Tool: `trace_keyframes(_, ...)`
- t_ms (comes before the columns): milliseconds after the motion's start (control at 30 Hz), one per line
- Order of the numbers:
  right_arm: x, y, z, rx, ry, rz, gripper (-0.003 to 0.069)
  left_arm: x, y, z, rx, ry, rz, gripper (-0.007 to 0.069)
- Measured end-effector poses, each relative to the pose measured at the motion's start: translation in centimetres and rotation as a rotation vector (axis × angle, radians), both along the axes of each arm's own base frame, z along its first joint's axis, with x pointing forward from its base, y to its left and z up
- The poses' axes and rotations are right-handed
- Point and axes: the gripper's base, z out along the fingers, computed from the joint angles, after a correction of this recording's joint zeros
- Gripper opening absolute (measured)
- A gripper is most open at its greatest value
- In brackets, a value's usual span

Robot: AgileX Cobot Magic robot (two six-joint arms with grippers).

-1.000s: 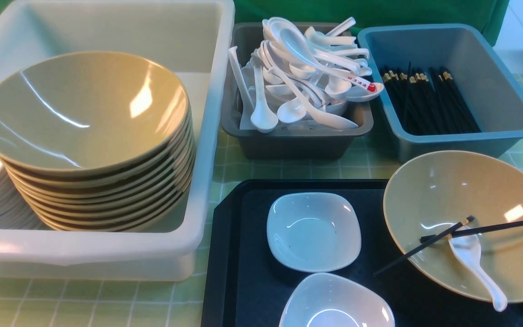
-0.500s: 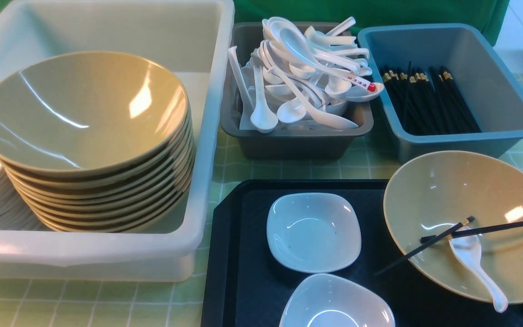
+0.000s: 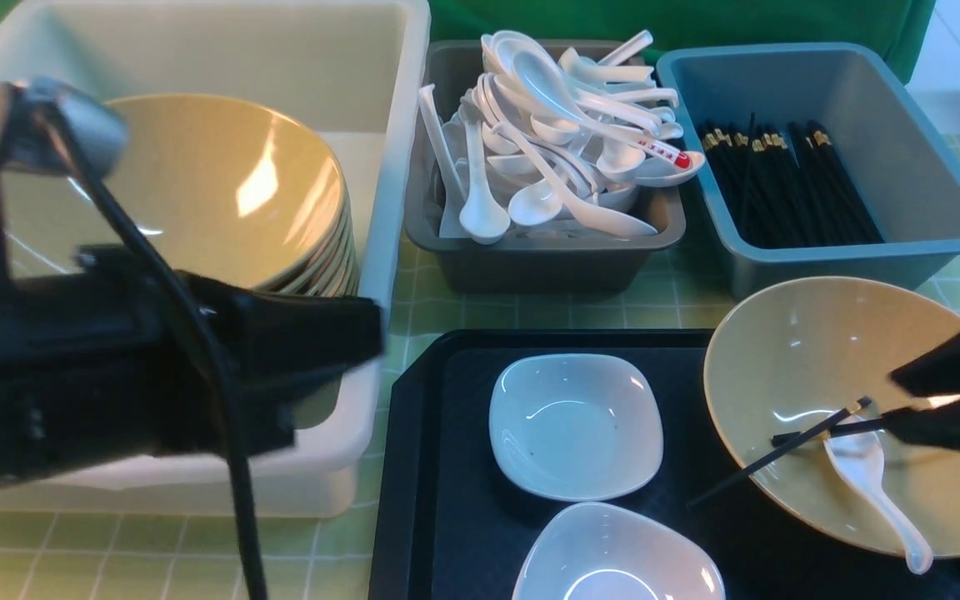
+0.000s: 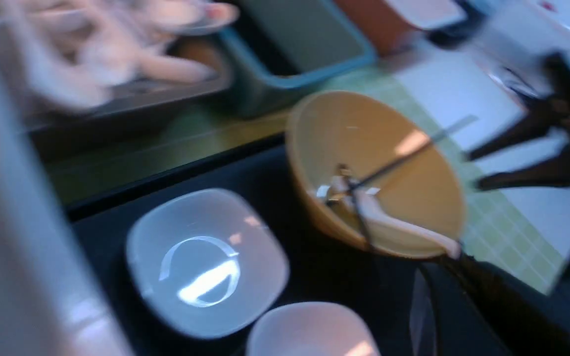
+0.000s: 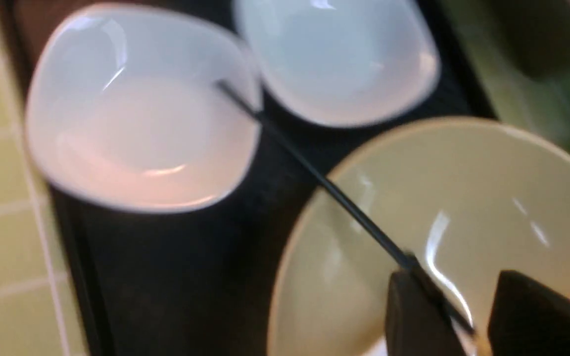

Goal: On green table put chopsticks spoon bowls plates into blue grey white boxes.
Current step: 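Grasp the chopsticks with the right gripper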

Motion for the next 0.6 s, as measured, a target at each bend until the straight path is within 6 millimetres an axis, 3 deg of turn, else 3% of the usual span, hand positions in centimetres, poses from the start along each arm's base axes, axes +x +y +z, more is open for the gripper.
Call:
trace_keyframes(100, 0.9, 1.1, -1.0, -0.048, -0.016, 0.092, 0.0236, 0.0, -0.6, 0.1, -0.018, -0.030, -0.056, -0.0001)
trace_keyframes(200, 2.7, 2.5, -3.4, -0.179, -0.028, 0.191, 0.0236, 0.0, -0.9, 0.4, -0.053, -0.059, -0.085, -0.0001)
trace_keyframes(367, 4.1, 2.6, -5.8, -0.290, 0.009, 0.241, 0.0236, 0.0, -1.0, 0.5, -0.058, -0.071, -0.092, -0.0001)
trace_keyframes(600, 5.3, 2.7, -7.4, -0.314, 0.023, 0.231, 0.0236, -0.4, -1.2, 0.4, -0.056, -0.053, -0.133, -0.0001)
